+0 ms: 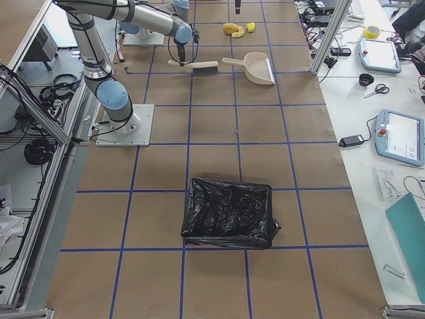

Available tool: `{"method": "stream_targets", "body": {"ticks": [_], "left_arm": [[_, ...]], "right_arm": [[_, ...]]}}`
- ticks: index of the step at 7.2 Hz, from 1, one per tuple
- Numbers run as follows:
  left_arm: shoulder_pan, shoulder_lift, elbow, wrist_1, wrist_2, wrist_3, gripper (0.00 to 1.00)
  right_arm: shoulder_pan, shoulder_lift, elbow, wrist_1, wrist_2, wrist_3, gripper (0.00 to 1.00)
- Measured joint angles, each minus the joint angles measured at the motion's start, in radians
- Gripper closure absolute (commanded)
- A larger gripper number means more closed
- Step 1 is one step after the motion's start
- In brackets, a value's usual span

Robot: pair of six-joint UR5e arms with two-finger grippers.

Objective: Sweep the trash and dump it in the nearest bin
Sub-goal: 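Grasp the dustpan handle with the left gripper while the right grasps the brush handle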

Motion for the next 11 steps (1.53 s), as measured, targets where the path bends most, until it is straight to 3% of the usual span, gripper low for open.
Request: {"method": "stream_targets", "body": {"ticks": [5,6,7,8,9,11], "left_arm": [[-0.101,-0.175,-0.005,0.170,-0.007,-0.124,0.00],[-0.126,-0.218,-0.005,0.202,-0.005,-0.163,0.00],[-0.157,-0.243,-0.005,0.221,-0.001,-0.206,0.00],[-0.193,-0.252,-0.009,0.227,0.002,-0.243,0.00],[-0.220,-0.257,-0.025,0.226,0.001,-0.267,0.00],[-0.234,-0.247,-0.084,0.229,-0.001,-0.267,0.00]], "right_arm": [[0.003,-0.004,0.041,-0.059,0.004,0.003,0.24],[0.005,-0.011,0.043,-0.055,0.005,-0.003,0.33],[0.006,-0.029,0.046,-0.045,0.005,-0.013,0.51],[0.007,-0.046,0.051,-0.032,0.003,-0.029,0.55],[0.007,-0.055,0.055,-0.024,0.002,-0.042,0.66],[0.007,-0.059,0.057,-0.021,0.002,-0.048,1.00]]}}
